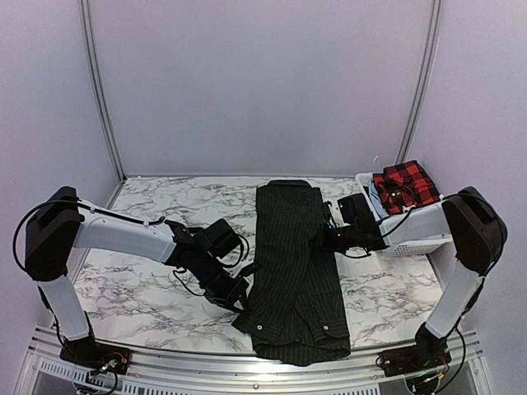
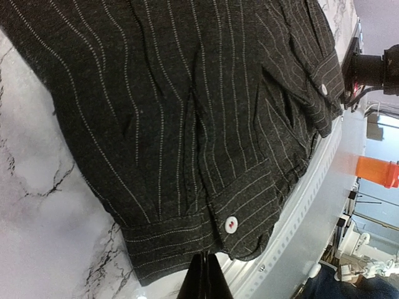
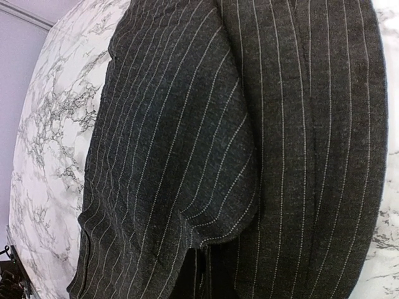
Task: Fold and stack the long sleeve shirts
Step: Adjust the sleeve of the rectangle-folded shirt.
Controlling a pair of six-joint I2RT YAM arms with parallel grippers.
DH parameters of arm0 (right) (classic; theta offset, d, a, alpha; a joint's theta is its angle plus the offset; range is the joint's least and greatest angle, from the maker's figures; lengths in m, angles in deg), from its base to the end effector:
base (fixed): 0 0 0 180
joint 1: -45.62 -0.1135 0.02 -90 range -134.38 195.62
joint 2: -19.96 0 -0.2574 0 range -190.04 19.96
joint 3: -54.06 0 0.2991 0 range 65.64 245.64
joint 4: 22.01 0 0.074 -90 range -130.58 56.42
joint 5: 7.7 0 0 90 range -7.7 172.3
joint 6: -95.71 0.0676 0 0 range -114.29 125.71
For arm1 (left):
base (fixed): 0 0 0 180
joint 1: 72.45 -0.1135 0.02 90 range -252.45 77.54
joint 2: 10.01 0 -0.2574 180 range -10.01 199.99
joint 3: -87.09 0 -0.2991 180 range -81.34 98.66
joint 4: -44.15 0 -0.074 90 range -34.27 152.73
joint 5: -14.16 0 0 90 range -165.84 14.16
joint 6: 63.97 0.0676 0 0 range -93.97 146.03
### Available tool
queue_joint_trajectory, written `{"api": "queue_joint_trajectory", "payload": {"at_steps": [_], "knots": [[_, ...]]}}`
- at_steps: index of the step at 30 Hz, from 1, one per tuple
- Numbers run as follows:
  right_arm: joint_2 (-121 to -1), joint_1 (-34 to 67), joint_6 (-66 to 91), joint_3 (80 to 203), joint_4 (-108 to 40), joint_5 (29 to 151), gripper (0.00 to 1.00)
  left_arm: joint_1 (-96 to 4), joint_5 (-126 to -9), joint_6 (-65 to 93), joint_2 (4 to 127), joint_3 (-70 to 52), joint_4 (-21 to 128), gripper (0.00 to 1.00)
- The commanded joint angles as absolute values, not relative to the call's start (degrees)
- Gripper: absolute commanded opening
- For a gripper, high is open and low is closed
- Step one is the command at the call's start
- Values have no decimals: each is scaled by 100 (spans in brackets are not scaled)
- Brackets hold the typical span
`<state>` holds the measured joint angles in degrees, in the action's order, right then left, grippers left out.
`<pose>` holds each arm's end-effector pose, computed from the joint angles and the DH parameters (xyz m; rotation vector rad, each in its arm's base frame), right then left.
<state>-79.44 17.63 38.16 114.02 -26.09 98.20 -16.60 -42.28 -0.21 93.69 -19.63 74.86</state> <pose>0.3391 0.2012 0.0817 -0.0514 2.4517 0.8244 0.1946 -0.3535 0.0980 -0.9607 -2.7521 1.1522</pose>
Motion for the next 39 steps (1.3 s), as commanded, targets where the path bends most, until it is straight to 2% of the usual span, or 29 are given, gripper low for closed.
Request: {"api": "queue_joint_trajectory", "payload": {"at_steps": [1,2,7,10,13,16,21,23,30,32,34,39], "knots": [[-7743,1796,3595,11798,-2877,9582,0,-1614,-3993,-113,9107,-1785,7647,0],[-7749,1794,3557,11874,-2946,9559,0,-1613,-4052,-83,9080,-1802,7711,2],[-7819,1794,3494,11928,-3047,9615,0,-1620,-4864,82,9138,-1941,8163,32],[-7830,1798,3510,11899,-3024,9636,0,-1572,-4986,88,9251,-1928,8186,43],[-7851,1798,3535,11906,-3039,9636,0,-1496,-5150,130,9355,-1818,8232,50],[-7894,1798,3496,11954,-3086,9660,0,-1425,-5231,199,9544,-1718,8305,50],[-7993,1798,3486,12146,-3417,9627,0,-1325,-5220,221,9727,-1619,8349,49],[-8001,1793,3465,12194,-3556,9588,0,-1301,-5199,214,9738,-1585,8358,44],[-8047,1793,3329,12483,-3924,9533,0,-1234,-4867,129,9591,-1314,8376,9],[-8073,1798,3257,12578,-4054,9448,0,-1233,-4764,91,9493,-1217,8383,3],[-8103,1795,3192,12685,-4210,9312,0,-1234,-4634,53,9404,-1117,8391,0],[-8155,1793,2958,12913,-4581,8946,0,-1216,-4340,-53,9246,-919,8394,0]]}}
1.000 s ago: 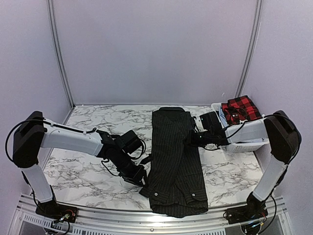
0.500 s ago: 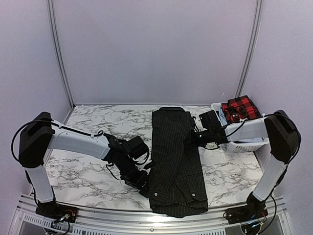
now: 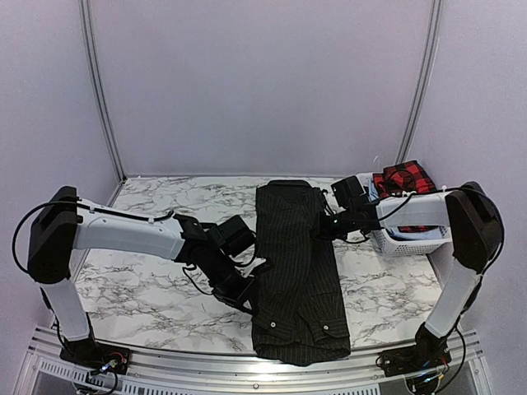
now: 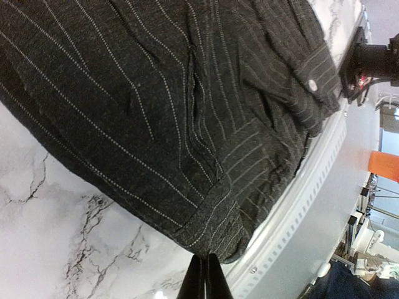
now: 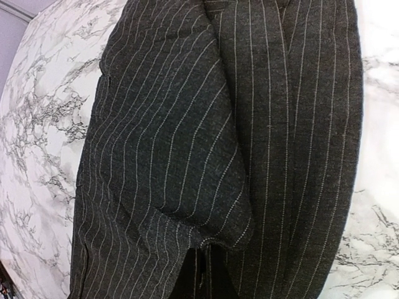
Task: Fold and stack the long sleeve shirts
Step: Adjust the sleeve of the rectangle-folded shirt.
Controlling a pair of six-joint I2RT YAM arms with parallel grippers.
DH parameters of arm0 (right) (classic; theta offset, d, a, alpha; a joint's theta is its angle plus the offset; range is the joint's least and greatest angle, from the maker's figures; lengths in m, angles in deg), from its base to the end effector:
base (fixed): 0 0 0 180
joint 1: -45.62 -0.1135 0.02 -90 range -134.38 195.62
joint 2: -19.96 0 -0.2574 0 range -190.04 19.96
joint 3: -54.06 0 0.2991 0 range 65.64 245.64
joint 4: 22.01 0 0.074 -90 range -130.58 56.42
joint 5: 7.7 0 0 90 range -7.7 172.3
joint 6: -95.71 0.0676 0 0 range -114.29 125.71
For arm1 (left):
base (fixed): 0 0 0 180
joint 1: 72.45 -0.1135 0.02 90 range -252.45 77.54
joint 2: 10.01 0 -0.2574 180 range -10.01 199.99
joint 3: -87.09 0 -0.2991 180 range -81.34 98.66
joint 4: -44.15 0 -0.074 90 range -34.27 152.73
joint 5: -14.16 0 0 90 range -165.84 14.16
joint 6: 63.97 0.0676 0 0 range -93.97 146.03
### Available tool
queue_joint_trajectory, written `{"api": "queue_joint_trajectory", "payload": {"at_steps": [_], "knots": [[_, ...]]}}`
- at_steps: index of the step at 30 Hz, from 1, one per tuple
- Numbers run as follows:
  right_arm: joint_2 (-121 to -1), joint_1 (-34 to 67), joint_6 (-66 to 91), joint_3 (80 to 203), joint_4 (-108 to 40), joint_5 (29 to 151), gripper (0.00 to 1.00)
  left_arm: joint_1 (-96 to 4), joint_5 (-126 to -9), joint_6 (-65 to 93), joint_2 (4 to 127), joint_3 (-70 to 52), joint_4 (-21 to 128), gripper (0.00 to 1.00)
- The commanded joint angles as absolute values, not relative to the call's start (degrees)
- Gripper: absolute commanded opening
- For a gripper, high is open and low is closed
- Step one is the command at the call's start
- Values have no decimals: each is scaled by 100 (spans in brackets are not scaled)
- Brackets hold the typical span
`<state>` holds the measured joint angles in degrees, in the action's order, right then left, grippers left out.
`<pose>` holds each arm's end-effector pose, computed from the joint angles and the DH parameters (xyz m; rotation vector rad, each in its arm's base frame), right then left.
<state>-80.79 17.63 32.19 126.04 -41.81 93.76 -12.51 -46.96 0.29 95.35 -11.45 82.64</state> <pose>0.3672 0.2104 0.1173 -0.1282 2.5064 0.6578 0.1838 -0.3828 0.1225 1.0442 2.7605 -1.0483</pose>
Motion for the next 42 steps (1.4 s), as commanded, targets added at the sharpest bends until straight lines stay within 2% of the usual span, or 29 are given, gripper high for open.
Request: {"api": "queue_joint_trajectory", "payload": {"at_steps": [1,12,14,18,19,22,28,31,37,42], "knots": [[-8160,1798,2921,12942,-4637,8843,0,-1210,-4290,-75,9227,-899,8386,0],[-8388,1793,2739,13142,-4902,8564,0,-1098,-4033,-174,9380,-788,8303,0],[-8423,1799,2717,13163,-4934,8535,9,-1101,-4081,-162,9445,-814,8298,0],[-8200,1788,2674,13039,-4973,8474,31,-1102,-4524,-227,9545,-1006,8331,24],[-8088,1781,2667,12993,-4981,8462,35,-1102,-4603,-229,9550,-1050,8332,26],[-7649,1716,2611,12793,-5037,8449,40,-1102,-4649,-216,9585,-1069,8339,29],[-6736,998,2328,12279,-5291,8672,42,-1102,-4654,-184,9685,-1041,8338,24],[-6273,377,2274,11904,-5450,8840,42,-1102,-4840,-195,9599,-1082,8343,26],[-5599,-925,2375,11292,-5572,8911,39,-1155,-5399,-356,9359,-1350,8335,39],[-5609,-1839,2517,11188,-5420,8895,38,-1180,-5561,-500,9264,-1518,8213,48]]}}
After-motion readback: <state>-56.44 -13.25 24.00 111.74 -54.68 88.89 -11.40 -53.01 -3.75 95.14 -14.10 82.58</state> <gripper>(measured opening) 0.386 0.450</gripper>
